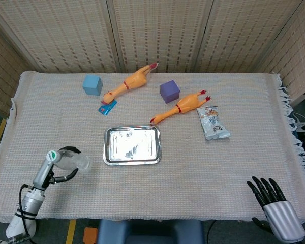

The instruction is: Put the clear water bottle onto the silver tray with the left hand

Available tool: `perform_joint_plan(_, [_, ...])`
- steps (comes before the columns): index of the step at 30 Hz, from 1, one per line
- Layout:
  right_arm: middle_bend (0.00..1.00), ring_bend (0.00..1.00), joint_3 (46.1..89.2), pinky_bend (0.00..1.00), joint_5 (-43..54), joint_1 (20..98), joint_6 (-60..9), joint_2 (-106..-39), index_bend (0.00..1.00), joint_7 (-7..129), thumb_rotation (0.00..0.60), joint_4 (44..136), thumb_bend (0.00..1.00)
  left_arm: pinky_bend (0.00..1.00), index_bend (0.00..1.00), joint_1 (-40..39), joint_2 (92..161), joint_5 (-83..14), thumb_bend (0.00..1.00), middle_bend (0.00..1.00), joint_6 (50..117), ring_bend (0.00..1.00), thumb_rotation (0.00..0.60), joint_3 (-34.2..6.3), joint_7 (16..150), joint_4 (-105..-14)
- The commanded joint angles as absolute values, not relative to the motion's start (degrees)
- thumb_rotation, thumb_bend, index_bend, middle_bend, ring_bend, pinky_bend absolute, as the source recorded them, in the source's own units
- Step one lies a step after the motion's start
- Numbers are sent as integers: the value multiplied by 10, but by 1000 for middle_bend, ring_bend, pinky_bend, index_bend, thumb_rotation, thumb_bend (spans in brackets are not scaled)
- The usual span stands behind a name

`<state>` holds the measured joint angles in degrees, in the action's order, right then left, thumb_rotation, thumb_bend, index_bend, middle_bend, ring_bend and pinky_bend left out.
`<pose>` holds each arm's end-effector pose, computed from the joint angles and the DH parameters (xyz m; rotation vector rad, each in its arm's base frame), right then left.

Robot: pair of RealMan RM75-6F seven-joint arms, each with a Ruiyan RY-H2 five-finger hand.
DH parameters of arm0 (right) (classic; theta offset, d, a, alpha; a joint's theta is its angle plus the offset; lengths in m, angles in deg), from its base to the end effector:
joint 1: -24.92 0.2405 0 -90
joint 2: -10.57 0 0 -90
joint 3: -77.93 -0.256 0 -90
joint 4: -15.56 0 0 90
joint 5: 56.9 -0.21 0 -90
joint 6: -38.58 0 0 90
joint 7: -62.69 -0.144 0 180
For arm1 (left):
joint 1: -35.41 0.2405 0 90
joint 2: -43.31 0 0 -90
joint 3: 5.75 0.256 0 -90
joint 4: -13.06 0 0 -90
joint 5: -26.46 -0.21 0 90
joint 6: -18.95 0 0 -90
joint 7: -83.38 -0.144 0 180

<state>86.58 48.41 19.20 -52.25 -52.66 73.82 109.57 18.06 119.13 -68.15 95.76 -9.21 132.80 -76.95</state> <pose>-0.2915 -0.0778 0.1328 1.6637 -0.8378 0.7871 -0.2352 0.2350 0.0736 -1.3050 -1.7133 -1.7025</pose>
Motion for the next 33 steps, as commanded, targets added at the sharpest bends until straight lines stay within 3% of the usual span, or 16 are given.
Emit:
perform_joint_plan(1, [0, 0, 865, 0, 484, 193, -522, -524, 0, 735, 600, 1096, 24, 318, 276, 176, 1192, -774, 429, 331, 979, 166, 600, -36, 1313, -843])
perform_joint_plan(5, [0, 0, 868, 0, 487, 191, -527, -521, 0, 729, 600, 1096, 24, 321, 276, 168, 1239, -711, 429, 330, 990, 167, 600, -104, 1216, -760])
perform_joint_plan(10, [0, 0, 870, 0, 499, 187, -539, -521, 0, 730, 600, 1094, 24, 325, 277, 132, 1242, -564, 429, 330, 907, 166, 600, -186, 1236, -676])
perform_joint_plan(15, [0, 0, 868, 0, 494, 189, -528, -525, 0, 742, 600, 1095, 24, 323, 278, 127, 1228, -595, 430, 329, 905, 161, 600, -168, 1263, -718])
perform_joint_plan(22, [0, 0, 871, 0, 492, 190, -522, -523, 0, 740, 600, 1097, 24, 324, 277, 95, 1273, -608, 428, 322, 895, 161, 600, -165, 1194, -756])
perform_joint_plan(33, [0, 0, 863, 0, 468, 199, -502, -519, 0, 729, 600, 1099, 24, 317, 277, 24, 1378, -559, 427, 310, 833, 153, 600, -187, 1113, -692])
